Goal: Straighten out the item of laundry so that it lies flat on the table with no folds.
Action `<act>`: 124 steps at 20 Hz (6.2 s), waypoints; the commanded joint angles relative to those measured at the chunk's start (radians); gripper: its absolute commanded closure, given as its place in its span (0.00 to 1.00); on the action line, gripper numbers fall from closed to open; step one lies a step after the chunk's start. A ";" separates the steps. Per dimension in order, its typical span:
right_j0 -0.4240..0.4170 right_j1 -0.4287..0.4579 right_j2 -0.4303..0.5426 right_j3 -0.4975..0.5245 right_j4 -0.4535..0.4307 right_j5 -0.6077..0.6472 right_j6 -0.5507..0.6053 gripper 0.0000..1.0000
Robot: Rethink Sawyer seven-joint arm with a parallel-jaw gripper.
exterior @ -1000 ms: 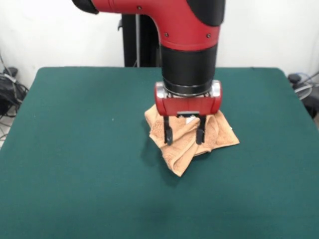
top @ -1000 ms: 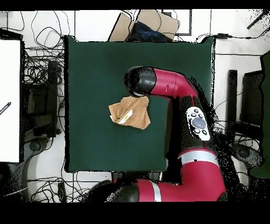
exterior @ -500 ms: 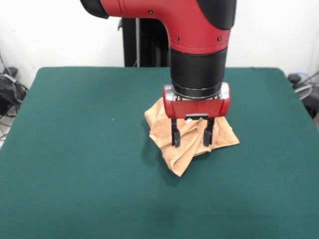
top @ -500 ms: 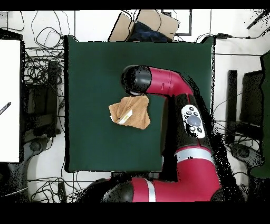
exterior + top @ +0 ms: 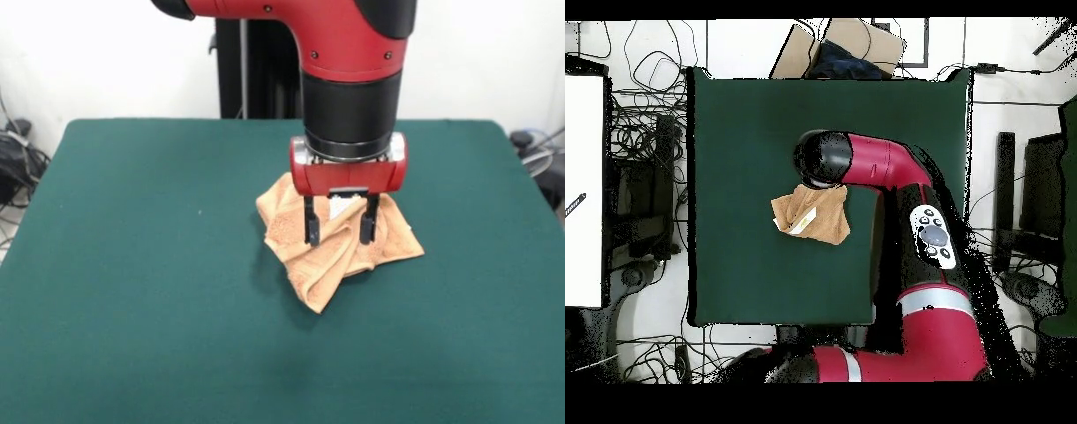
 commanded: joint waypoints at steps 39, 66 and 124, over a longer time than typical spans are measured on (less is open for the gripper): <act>-0.060 0.125 0.090 0.157 0.006 -0.149 0.096 0.00; -0.051 0.044 0.058 0.172 0.017 -0.061 0.092 0.00; -0.075 0.151 0.070 0.129 -0.042 -0.192 0.057 0.00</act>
